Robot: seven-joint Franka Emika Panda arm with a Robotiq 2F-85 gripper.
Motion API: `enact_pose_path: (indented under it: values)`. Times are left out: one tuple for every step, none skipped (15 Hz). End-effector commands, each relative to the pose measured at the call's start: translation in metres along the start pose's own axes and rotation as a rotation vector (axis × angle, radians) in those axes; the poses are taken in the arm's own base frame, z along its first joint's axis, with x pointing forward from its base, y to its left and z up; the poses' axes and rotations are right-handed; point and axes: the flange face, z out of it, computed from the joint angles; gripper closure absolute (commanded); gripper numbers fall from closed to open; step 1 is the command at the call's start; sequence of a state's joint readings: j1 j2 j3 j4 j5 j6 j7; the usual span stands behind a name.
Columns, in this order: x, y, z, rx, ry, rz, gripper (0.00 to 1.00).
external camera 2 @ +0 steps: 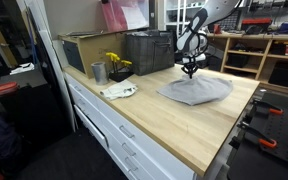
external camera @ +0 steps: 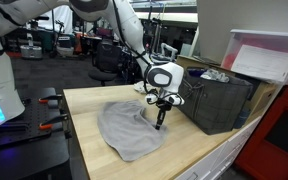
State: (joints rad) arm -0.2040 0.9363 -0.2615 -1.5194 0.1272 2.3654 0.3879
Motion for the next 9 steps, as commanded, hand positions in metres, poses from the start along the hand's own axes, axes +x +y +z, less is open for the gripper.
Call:
enact_pose_path:
  values:
    - [0.019,-0.001,0.01,0.015,-0.014,0.055,1.0]
    - [0.024,0.0,0.013,0.017,-0.015,0.07,1.0]
    - [0.029,0.002,0.016,0.02,-0.016,0.085,1.0]
    - [0.035,0.003,0.02,0.022,-0.015,0.1,1.0]
    - [0.04,0.004,0.021,0.023,-0.014,0.118,1.0]
    - [0.045,0.005,0.023,0.026,-0.014,0.132,1.0]
    - [0.051,0.006,0.023,0.029,-0.016,0.147,1.0]
    - [0.056,0.007,0.022,0.035,-0.016,0.159,1.0]
    - [0.06,0.008,0.021,0.04,-0.017,0.178,1.0]
